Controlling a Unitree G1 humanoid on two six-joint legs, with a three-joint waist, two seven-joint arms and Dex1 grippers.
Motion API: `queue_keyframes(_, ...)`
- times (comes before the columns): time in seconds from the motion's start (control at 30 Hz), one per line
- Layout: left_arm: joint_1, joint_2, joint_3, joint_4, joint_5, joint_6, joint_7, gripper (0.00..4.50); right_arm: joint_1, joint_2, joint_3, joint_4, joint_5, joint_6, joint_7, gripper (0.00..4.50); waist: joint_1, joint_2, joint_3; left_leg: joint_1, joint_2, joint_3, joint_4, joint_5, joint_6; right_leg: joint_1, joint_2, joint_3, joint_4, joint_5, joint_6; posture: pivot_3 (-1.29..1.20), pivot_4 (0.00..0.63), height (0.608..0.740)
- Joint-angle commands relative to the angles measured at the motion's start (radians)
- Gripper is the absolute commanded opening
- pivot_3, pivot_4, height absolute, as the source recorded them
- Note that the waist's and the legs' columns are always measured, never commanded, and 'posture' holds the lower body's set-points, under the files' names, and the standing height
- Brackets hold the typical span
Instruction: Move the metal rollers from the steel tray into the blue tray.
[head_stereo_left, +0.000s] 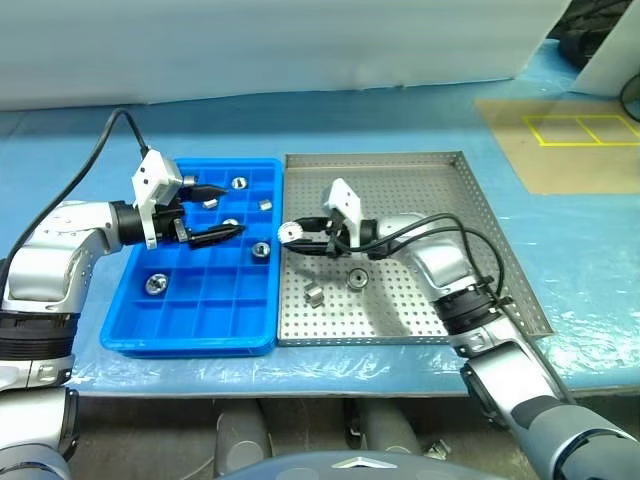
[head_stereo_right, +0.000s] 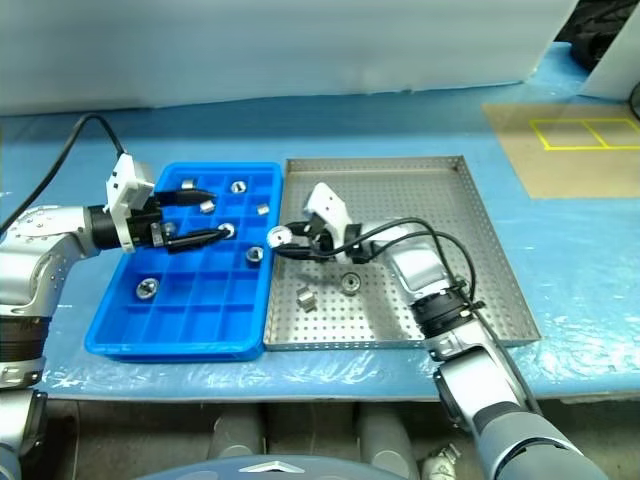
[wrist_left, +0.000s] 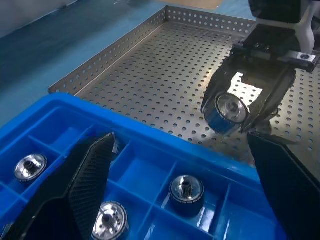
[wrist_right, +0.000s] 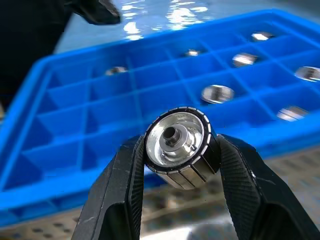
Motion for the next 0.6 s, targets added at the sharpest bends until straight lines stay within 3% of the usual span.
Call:
queue_keyframes(0.03, 0.076, 0.025, 0.085, -0.147, -0.065, 0.066, 0.052, 4.50, -0.042, 0.037, 0.024, -0.024, 0.050, 0.028, 0.086, 1.79, 0.011, 0.000, 0.000, -0.001, 0.000, -0.001, 0.000, 0.000, 0.000, 0.000, 0.000, -0.001, 0.000, 0.000, 0.000, 0.05, 0.150, 0.740)
queue_keyframes(0.4, 0.387, 0.035, 0.274, -0.413, -0.185, 0.189, 0.171, 4.50, -0.091, 0.079, 0.131, 0.044, 0.013, -0.019, 0.278, 1.79, 0.061, 0.000, 0.000, 0.000, 0.000, -0.007, 0.001, 0.000, 0.000, 0.001, -0.002, -0.005, 0.005, 0.000, 0.000, 0.23, 0.150, 0.740)
queue_keyframes(0.6, 0.455, 0.034, 0.315, -0.481, -0.240, 0.214, 0.211, 4.50, -0.081, 0.091, 0.149, 0.098, -0.023, -0.076, 0.301, 1.79, 0.085, 0.000, 0.000, -0.002, 0.000, -0.008, 0.000, 0.000, 0.000, 0.000, -0.002, -0.006, 0.004, -0.001, -0.001, 0.27, 0.150, 0.740)
